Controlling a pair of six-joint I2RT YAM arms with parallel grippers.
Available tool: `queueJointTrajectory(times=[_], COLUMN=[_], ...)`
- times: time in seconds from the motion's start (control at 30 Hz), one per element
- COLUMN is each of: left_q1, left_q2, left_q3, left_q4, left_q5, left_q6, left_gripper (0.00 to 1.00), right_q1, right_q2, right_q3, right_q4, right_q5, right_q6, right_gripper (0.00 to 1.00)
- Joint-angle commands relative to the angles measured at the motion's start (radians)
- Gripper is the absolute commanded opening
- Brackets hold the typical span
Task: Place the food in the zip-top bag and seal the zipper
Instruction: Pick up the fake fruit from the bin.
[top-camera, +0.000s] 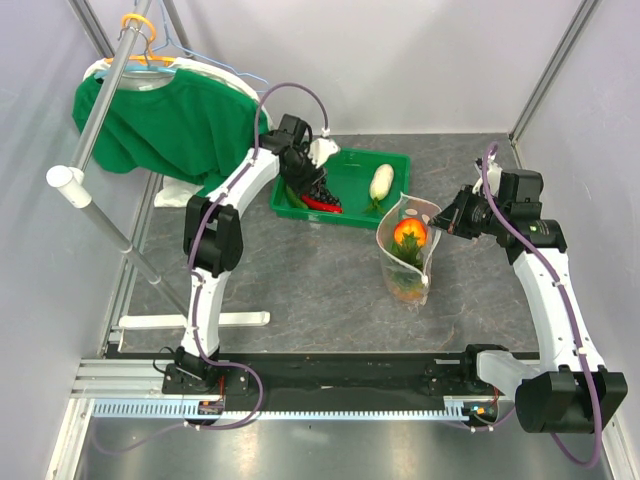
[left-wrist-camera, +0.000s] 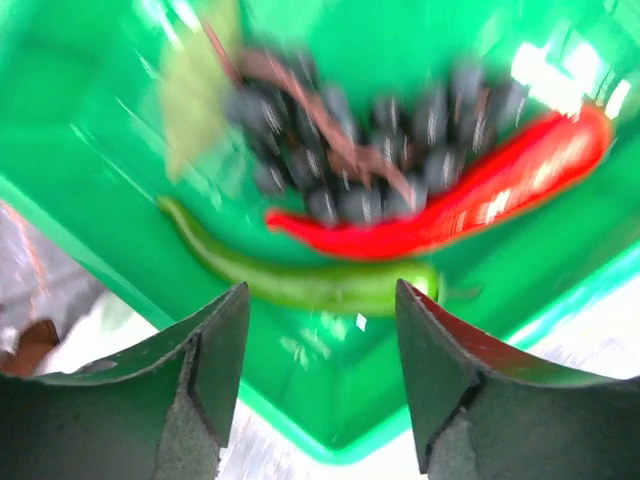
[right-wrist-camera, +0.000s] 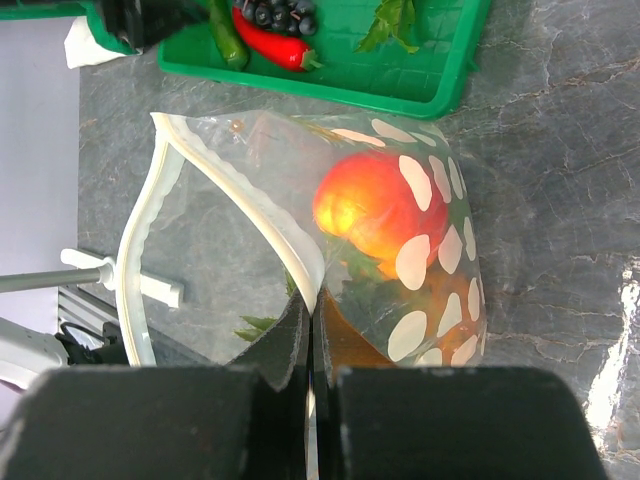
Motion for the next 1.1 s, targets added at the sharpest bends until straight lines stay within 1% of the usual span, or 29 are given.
queueJointTrajectory(times=[0.0, 0.03, 0.1, 0.13, 0.3, 0.4, 0.53, 0.63, 0.77, 0.83, 0.97, 1.07], left_q1=[-0.002, -0.002, -0.005, -0.008, -0.021, -0.026, -0.041, -0.063, -0.093, -0.115, -0.140, -0.144], left_q2=[0.029, 0.041, 0.058, 0.079, 0.127, 0.153, 0.179, 0.191, 0.193, 0.197, 0.216, 0.227], left_q3=[0.159, 0.162, 0.165, 0.169, 0.182, 0.177, 0.162, 0.151, 0.145, 0.145, 0.151, 0.151], left_q4=[0.052, 0.083, 0.109, 0.114, 0.123, 0.128, 0.134, 0.132, 0.138, 0.145, 0.143, 0.140], left_q5=[0.113, 0.110, 0.094, 0.069, 0.011, -0.054, -0.083, -0.068, -0.046, -0.054, -0.029, -0.016], left_q6=[-0.261, -0.344, -0.413, -0.459, -0.541, -0.595, -0.605, -0.587, -0.547, -0.521, -0.494, -0.495], left_gripper=[0.70, 0.71, 0.75, 0.75, 0.78, 0.79, 0.78, 0.77, 0.70, 0.70, 0.81, 0.86], right_q1=[0.001, 0.001, 0.001, 0.001, 0.001, 0.001, 0.001, 0.001, 0.001, 0.001, 0.001, 0.001], right_q2=[-0.019, -0.019, -0.016, -0.014, -0.008, -0.007, -0.007, -0.004, -0.005, -0.004, -0.002, -0.004], right_q3=[0.002, 0.002, 0.005, 0.003, 0.000, 0.000, 0.000, -0.001, -0.001, -0.001, -0.001, 0.003], right_q4=[0.024, 0.022, 0.024, 0.022, 0.025, 0.024, 0.025, 0.027, 0.028, 0.028, 0.027, 0.024], right_q5=[-0.010, -0.008, -0.007, -0.007, -0.007, -0.008, -0.008, -0.010, -0.008, -0.008, -0.005, 0.004], right_q6=[-0.006, -0.009, -0.006, -0.006, -0.003, -0.003, -0.001, -0.001, -0.001, 0.000, 0.000, -0.001], right_gripper=[0.00, 0.00, 0.00, 0.00, 0.00, 0.00, 0.00, 0.00, 0.00, 0.00, 0.00, 0.00])
